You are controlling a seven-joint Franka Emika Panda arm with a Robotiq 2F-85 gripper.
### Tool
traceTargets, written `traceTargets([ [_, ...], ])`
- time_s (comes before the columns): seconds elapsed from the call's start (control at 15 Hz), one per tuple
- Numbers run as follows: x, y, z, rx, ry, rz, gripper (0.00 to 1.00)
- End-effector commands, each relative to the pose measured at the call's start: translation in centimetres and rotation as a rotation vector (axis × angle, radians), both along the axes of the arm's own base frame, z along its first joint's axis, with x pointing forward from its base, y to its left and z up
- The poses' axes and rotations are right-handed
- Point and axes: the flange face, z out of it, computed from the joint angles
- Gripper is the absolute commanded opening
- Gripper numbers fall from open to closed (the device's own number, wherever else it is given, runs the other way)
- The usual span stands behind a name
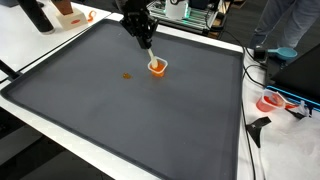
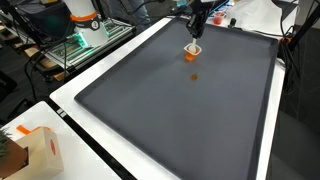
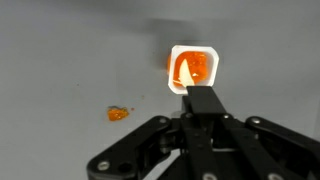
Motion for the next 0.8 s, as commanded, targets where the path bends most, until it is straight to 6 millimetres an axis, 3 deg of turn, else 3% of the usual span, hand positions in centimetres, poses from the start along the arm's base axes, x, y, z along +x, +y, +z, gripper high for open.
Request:
traceTargets([
  [0.0,-0.3,-0.1,-0.6,0.039,-0.016,-0.007,0.03],
  [0.73,-0.5,-2.9,-2.7,0.216,-0.006,-0.046,0.03],
])
